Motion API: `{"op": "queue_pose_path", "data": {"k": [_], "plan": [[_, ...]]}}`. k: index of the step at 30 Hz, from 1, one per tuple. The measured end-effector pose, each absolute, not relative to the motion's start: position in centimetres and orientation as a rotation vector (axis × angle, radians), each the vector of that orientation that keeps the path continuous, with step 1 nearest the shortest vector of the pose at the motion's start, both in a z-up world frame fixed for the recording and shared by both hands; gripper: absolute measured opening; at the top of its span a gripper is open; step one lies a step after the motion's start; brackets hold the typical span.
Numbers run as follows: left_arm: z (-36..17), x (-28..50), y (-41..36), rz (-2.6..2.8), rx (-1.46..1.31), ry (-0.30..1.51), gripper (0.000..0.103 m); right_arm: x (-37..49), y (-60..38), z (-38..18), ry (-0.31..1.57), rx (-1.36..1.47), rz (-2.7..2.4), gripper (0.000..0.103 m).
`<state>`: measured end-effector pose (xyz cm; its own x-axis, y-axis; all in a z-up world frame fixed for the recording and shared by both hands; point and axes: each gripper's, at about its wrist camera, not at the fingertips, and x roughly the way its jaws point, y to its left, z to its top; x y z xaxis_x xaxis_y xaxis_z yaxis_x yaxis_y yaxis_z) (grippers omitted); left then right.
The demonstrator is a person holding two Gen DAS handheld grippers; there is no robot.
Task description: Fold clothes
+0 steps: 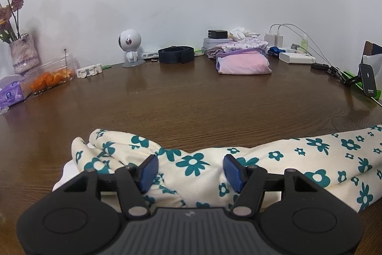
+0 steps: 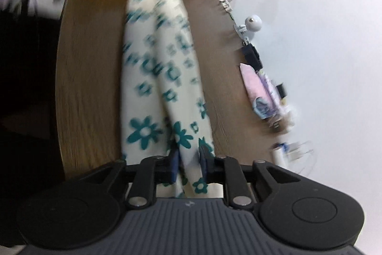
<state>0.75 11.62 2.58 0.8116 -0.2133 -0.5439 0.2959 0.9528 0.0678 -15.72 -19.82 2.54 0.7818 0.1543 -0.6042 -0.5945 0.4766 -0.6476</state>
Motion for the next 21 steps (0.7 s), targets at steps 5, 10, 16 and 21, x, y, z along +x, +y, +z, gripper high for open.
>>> {"op": "queue_pose_path", "data": {"k": [5, 10, 16, 21], "plan": [[2.5, 0.8, 11.5, -0.266, 0.146, 0.561, 0.062, -12.8, -23.1, 5.7, 0.603, -0.325, 0.549, 0.033], [2.4, 1.0, 12.1, -0.273, 0.138, 0.574, 0.064, -11.9, -25.1, 2.5, 0.651, -0.099, 0.329, 0.026], [5.8, 0.3, 13.1, -0.243, 0.104, 0.557, 0.063, -12.3, -25.2, 3.8, 0.608, 0.000, 0.270, 0.027], [6.3, -0.1, 15.4, -0.119, 0.171, 0.619, 0.062, -12.0, -23.2, 1.9, 0.597, -0.002, 0.165, 0.028]]}}
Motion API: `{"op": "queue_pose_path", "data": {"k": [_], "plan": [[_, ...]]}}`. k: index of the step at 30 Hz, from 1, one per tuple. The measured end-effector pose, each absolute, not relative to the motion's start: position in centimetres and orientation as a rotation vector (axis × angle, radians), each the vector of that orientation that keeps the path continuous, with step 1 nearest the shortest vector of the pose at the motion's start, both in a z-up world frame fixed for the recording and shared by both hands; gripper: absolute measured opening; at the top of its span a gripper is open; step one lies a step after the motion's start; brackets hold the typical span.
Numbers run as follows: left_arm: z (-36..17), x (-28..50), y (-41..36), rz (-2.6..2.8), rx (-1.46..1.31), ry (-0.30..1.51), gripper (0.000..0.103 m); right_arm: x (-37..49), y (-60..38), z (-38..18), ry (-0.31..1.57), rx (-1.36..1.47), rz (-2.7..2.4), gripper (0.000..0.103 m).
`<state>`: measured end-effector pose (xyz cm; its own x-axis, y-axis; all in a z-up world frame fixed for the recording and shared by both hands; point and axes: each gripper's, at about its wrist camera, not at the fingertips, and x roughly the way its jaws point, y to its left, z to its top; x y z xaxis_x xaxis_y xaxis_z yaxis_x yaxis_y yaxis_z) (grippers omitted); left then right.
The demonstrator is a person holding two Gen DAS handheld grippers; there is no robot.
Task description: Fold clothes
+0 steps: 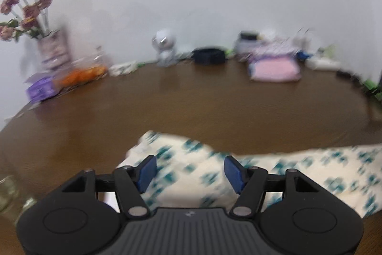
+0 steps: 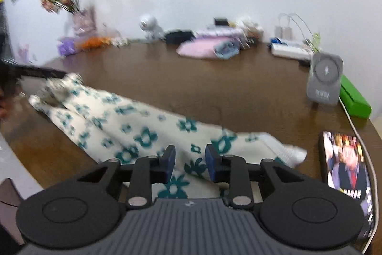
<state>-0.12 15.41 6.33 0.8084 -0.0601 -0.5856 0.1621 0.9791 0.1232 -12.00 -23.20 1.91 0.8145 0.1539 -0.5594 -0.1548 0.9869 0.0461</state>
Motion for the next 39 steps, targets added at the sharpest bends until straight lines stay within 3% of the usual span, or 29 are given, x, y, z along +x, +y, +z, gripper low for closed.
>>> {"op": "queue_pose_path", "data": {"k": [7, 13, 22, 32, 39], "plan": [[5.3, -1.1, 15.2, -0.179, 0.131, 0.663, 0.063, -11.0, -22.2, 1.2, 0.586, -0.004, 0.078, 0.031], [3.8, 1.6, 12.9, -0.092, 0.242, 0.658, 0.053, -9.9, -22.4, 1.2, 0.596, -0.008, 0.077, 0.031], [1.8, 5.1, 12.2, -0.045, 0.273, 0.609, 0.053, -10.2, -21.3, 0.9, 0.579, -0.033, 0.042, 0.033], [7.3, -0.1, 14.2, -0.138, 0.088, 0.552, 0.050, -9.1, -21.9, 1.3, 0.605, 0.018, 0.043, 0.036], [2.8, -0.2, 11.2, -0.123, 0.187, 0.607, 0.054, -8.5, -20.4, 2.5, 0.570, 0.087, 0.129, 0.037]]}}
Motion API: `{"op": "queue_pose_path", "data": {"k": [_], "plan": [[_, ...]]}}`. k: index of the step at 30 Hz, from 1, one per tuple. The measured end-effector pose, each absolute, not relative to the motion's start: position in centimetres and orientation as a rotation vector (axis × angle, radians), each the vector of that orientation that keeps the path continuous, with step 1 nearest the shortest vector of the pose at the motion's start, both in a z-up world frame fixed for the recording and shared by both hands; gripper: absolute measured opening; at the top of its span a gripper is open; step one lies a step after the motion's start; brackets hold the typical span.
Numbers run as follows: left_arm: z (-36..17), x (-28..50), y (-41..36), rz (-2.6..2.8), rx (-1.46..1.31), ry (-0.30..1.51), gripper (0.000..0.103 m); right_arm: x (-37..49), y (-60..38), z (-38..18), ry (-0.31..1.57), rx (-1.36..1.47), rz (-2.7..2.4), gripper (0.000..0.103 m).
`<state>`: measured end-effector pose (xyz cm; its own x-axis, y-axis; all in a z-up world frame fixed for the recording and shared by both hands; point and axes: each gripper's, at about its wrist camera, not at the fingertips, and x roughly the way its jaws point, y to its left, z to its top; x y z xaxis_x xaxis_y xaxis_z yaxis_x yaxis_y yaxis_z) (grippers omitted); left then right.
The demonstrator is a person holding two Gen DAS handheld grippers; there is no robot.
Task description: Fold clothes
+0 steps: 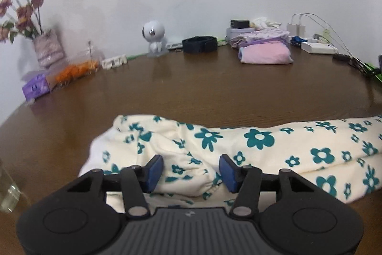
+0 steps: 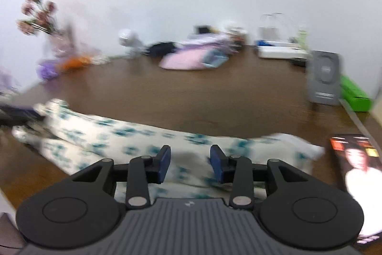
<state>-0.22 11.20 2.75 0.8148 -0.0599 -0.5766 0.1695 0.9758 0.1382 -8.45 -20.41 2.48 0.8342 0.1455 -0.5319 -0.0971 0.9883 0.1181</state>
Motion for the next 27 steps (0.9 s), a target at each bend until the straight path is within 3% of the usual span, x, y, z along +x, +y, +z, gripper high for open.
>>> {"op": "queue_pose_path", "data": {"k": [4, 15, 20, 27], "plan": [[1.9, 1.3, 11.7, -0.135, 0.157, 0.606, 0.057, -7.3, -18.4, 1.3, 0.603, 0.013, 0.125, 0.031], [1.6, 1.8, 12.1, -0.133, 0.147, 0.612, 0.061, -7.0, -16.9, 1.2, 0.610, -0.054, 0.076, 0.032], [1.6, 2.5, 12.1, -0.127, 0.145, 0.631, 0.068, -7.2, -17.0, 1.3, 0.618, -0.062, 0.078, 0.032], [3.9, 2.0, 12.4, -0.148, 0.164, 0.659, 0.066, -7.3, -17.4, 1.4, 0.624, -0.057, 0.105, 0.032]]}}
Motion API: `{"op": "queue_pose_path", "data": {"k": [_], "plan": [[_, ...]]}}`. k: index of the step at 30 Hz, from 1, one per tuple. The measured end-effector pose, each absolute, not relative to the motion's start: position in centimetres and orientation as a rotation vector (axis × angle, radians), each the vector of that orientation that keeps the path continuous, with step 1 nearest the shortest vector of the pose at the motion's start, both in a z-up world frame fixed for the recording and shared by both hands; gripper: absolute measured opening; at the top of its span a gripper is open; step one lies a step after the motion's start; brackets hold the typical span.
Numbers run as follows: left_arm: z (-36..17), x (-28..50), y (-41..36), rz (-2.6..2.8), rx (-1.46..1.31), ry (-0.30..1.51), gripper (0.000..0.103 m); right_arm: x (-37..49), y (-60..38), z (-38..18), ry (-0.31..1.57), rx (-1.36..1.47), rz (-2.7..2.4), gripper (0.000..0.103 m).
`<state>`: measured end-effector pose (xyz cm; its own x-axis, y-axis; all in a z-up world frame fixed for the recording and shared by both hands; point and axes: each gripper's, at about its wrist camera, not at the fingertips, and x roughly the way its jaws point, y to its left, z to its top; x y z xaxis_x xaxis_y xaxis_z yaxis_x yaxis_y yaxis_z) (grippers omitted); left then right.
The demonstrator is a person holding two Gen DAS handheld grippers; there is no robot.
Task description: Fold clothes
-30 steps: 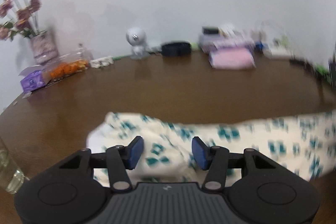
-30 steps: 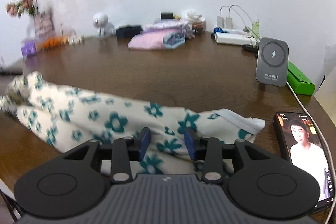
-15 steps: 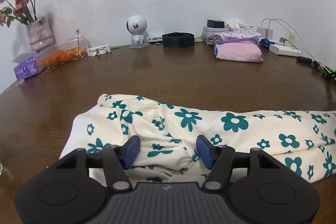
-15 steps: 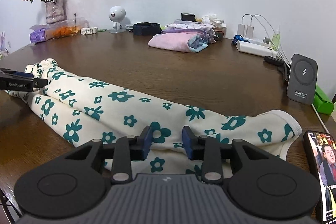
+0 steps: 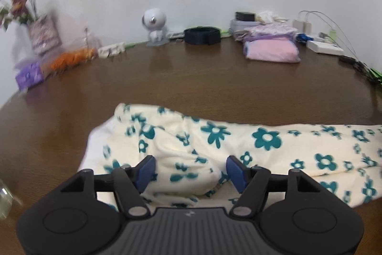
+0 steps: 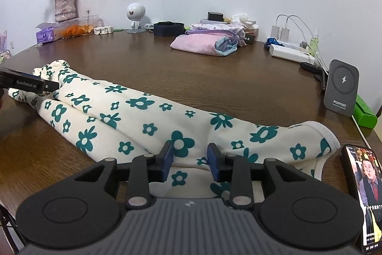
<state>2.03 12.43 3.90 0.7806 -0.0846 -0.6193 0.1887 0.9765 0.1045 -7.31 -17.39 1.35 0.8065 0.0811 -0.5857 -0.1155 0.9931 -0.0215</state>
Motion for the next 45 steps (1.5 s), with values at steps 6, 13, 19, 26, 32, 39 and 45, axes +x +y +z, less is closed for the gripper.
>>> {"op": "queue_pose_path", "data": {"k": [6, 13, 19, 26, 32, 39, 45], "plan": [[7.3, 6.3, 10.2, -0.219, 0.276, 0.594, 0.067, -3.8, -19.2, 2.1, 0.659, -0.161, 0.136, 0.038], [3.7, 9.4, 7.5, -0.508, 0.448, 0.647, 0.071, -4.4, -22.3, 4.5, 0.678, 0.049, 0.108, 0.073], [3.2, 8.9, 9.8, -0.489, 0.330, 0.721, 0.068, -1.5, -22.8, 2.6, 0.761, 0.158, 0.061, 0.070], [3.6, 1.4, 10.0, -0.389, 0.301, 0.773, 0.044, 9.4, -19.1, 3.1, 0.845, 0.025, 0.168, 0.069], [4.0, -3.8, 10.6, -0.360, 0.244, 0.798, 0.050, 15.5, -11.6, 3.2, 0.861, -0.124, 0.375, 0.072], [4.5, -2.7, 10.7, -0.373, 0.082, 0.778, 0.059, 15.2, -10.7, 5.7, 0.780, -0.032, 0.315, 0.062], [3.7, -0.7, 8.5, -0.371, 0.088, 0.764, 0.047, 10.6, -7.1, 4.6, 0.797, -0.081, 0.431, 0.048]]}}
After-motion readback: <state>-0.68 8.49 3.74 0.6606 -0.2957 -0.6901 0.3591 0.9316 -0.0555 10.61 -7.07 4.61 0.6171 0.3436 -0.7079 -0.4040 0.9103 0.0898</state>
